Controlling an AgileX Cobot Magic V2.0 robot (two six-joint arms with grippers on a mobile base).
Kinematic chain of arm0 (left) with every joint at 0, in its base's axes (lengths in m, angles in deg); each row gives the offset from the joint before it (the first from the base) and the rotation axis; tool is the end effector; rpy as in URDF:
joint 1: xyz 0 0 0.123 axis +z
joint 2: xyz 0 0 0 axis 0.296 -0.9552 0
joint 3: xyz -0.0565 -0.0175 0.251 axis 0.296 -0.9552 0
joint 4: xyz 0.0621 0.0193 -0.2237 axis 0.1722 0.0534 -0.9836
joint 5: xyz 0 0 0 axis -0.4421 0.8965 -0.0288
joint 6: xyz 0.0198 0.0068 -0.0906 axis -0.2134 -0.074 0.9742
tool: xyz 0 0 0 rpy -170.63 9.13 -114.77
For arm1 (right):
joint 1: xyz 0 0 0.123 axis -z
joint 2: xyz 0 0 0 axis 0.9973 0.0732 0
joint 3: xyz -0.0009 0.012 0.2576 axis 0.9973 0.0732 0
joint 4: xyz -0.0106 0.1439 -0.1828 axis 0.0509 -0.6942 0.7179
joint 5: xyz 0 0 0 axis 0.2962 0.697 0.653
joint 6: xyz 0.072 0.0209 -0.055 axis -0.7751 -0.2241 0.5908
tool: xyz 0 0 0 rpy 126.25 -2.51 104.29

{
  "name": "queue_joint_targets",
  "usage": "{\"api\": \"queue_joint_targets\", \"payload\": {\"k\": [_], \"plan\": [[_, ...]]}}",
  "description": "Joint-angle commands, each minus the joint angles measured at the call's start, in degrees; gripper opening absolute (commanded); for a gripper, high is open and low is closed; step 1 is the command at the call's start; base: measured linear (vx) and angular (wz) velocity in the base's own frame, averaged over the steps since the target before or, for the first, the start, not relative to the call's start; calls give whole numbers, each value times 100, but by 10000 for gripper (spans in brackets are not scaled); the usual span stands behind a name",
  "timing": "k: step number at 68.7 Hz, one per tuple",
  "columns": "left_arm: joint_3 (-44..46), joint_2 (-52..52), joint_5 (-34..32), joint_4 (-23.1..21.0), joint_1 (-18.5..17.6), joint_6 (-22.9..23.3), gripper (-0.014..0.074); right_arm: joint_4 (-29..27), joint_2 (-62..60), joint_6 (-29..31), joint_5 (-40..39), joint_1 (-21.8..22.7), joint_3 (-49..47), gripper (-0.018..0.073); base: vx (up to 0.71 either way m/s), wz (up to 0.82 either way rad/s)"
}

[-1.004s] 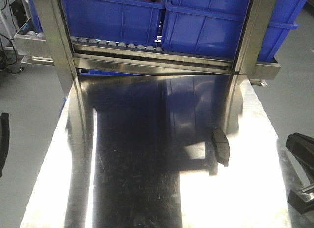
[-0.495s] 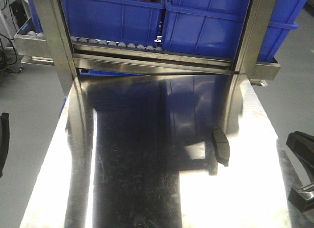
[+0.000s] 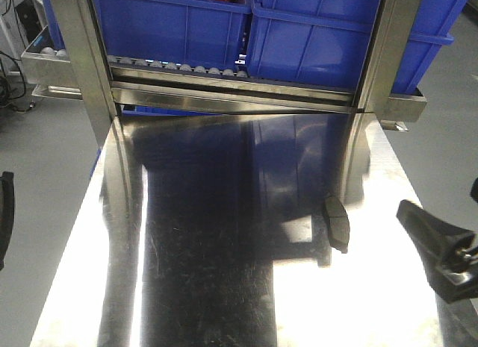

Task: Move and align brake pads A on conveyor
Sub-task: 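Lower the right gripper onto the remaining brake pad on the table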

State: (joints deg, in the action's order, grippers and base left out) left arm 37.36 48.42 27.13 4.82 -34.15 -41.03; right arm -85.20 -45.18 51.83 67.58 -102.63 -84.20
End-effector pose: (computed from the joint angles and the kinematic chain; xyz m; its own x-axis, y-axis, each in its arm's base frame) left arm 0.0844 -0.0288 0.2646 -0.3044 0.0747 -0.9496 0.3145 0.9489 -0.0261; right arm 0.1246 0.0423 0.2769 -0.2564 -0.0324 -0.9660 -0.3226 0.9450 0.0539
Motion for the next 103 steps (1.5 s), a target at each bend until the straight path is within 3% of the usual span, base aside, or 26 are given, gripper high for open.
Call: {"api": "queue_joint_targets", "payload": {"k": [1, 22, 32, 41, 67, 103], "plan": [[186, -13, -573, -59, -28, 6, 60, -175, 367, -27, -332, 25, -190, 722, 0, 0], [186, -13, -573, -59, -28, 6, 60, -312, 2551, -740, 721, 25, -1563, 689, 0, 0], [186, -13, -573, -59, -28, 6, 60, 170, 3652, -1587, 918, 63, -2327, 684, 0, 0], [186, -13, -573, -59, -28, 6, 60, 634, 4618, -2192, 1525, 408, -3081, 669, 0, 0], [186, -13, -573, -59, -28, 6, 60, 728, 6522, -1887, 2527, 541, -4467, 603, 0, 0], [186, -13, -573, -59, -28, 6, 60, 793, 7287, -1735, 2536, 541, -4521, 594, 0, 0]]}}
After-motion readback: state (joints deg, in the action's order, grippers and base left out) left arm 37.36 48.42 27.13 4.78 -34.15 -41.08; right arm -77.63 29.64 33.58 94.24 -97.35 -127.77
